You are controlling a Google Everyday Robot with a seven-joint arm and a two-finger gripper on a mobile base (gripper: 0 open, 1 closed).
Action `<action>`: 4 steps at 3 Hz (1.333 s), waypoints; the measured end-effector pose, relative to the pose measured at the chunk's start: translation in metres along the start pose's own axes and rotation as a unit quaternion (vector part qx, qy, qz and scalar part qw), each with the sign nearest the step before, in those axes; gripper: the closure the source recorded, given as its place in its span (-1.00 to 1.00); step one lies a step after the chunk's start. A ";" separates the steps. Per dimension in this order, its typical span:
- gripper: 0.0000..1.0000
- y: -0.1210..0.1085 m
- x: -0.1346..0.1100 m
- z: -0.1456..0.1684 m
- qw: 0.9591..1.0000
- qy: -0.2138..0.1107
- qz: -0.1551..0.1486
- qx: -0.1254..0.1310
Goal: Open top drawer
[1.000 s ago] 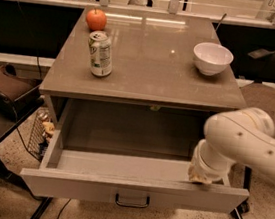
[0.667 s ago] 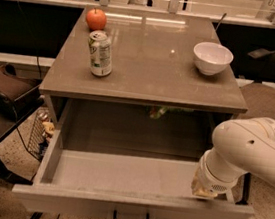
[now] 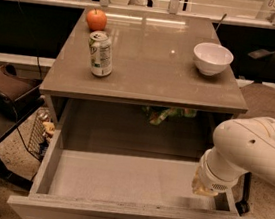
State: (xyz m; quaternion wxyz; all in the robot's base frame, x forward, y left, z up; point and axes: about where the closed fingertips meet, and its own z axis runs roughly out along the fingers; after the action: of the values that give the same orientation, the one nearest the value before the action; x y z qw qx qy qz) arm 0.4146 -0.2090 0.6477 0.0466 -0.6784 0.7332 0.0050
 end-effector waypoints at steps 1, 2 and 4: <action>0.04 0.000 0.000 -0.001 1.000 0.001 0.000 0.000; -0.42 0.001 0.000 -0.001 1.000 0.001 -0.001 0.001; -1.00 0.002 0.000 -0.002 1.000 0.002 -0.001 0.001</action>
Offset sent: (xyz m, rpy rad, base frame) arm -0.0005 -0.0001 0.0005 -0.0013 -0.0007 0.0005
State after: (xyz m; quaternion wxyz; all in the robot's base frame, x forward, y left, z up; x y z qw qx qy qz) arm 0.4128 -0.2093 0.6497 0.0459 -0.6792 0.7325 0.0023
